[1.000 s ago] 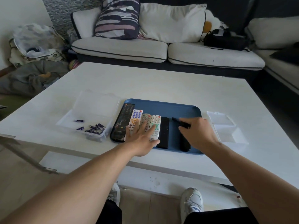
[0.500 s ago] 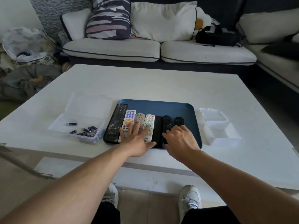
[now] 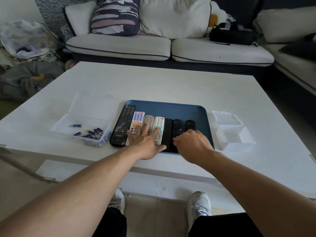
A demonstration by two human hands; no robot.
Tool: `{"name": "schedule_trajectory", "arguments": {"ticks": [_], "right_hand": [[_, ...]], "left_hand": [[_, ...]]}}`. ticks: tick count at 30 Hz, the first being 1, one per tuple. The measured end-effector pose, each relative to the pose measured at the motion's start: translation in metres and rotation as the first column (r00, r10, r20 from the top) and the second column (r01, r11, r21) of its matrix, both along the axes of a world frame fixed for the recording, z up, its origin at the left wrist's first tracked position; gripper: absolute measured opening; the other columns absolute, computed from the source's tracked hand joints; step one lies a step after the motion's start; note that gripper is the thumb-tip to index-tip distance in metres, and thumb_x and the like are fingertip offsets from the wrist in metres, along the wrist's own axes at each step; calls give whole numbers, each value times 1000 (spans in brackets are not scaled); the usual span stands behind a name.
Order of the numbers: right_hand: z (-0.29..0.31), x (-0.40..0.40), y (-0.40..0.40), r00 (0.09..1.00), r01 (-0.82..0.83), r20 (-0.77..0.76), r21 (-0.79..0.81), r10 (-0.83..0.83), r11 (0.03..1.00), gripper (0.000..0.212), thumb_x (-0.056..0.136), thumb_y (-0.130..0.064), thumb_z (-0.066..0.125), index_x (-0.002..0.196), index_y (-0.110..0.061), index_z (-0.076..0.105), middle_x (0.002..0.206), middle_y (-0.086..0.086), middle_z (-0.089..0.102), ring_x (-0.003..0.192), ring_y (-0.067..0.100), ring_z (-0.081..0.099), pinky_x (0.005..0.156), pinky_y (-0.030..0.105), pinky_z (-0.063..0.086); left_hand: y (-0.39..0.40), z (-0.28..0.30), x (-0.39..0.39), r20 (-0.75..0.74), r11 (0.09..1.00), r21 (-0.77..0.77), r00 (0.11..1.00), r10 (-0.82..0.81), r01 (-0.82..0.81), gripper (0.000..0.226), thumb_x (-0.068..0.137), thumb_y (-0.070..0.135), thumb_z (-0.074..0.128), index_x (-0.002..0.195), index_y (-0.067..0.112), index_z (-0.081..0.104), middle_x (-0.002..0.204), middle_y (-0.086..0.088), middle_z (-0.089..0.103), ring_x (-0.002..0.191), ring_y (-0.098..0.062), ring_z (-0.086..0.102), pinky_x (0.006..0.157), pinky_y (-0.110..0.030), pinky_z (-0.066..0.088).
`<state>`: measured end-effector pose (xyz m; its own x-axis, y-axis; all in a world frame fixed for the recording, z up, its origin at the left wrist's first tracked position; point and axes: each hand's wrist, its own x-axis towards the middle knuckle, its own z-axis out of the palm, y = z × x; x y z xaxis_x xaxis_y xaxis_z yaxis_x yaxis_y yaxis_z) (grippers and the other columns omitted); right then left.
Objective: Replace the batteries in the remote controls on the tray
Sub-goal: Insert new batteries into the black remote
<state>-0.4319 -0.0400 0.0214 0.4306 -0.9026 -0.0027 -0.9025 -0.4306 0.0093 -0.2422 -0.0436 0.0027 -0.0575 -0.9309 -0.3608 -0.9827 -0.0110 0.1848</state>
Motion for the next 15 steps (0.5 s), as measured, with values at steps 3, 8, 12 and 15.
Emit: {"name": "schedule_trajectory", "arguments": {"ticks": [3, 8, 12, 15], "right_hand": [[6, -11, -11, 944, 232, 227, 56, -239, 971, 20, 93, -21, 56, 97, -25, 76, 105, 0, 69, 94, 24, 64, 80, 38, 57], [3, -26, -19, 883, 372, 205, 240, -422, 897, 33, 83, -38, 72, 109, -18, 64, 114, 5, 53, 92, 28, 61, 80, 38, 54], [2, -28, -21, 867, 421, 146, 297, -476, 857, 51, 83, -27, 71, 124, -10, 47, 122, 12, 49, 103, 35, 60, 80, 37, 49], [-1, -26, -21, 850, 465, 89, 331, -518, 821, 52, 86, -20, 66, 126, -4, 36, 124, 17, 46, 110, 38, 58, 79, 36, 45]], "left_hand": [[0, 2, -1, -19, 999, -40, 1000, -4, 3, 85, 92, 74, 40, 160, 38, 3, 167, -2, -20, 152, -30, -23, 118, -67, -10], [1, 3, -1, -70, 997, -77, 997, 11, -16, 87, 92, 72, 43, 160, 34, 4, 168, -1, -18, 153, -30, -22, 119, -63, -11], [0, 7, 2, -115, 993, -111, 993, 34, -47, 86, 94, 69, 45, 161, 32, 6, 168, -1, -15, 154, -29, -19, 121, -60, -9], [-2, 8, 5, -178, 986, -140, 982, 62, -88, 83, 95, 64, 48, 161, 31, 9, 169, 0, -12, 154, -28, -17, 122, -58, -8]]}}
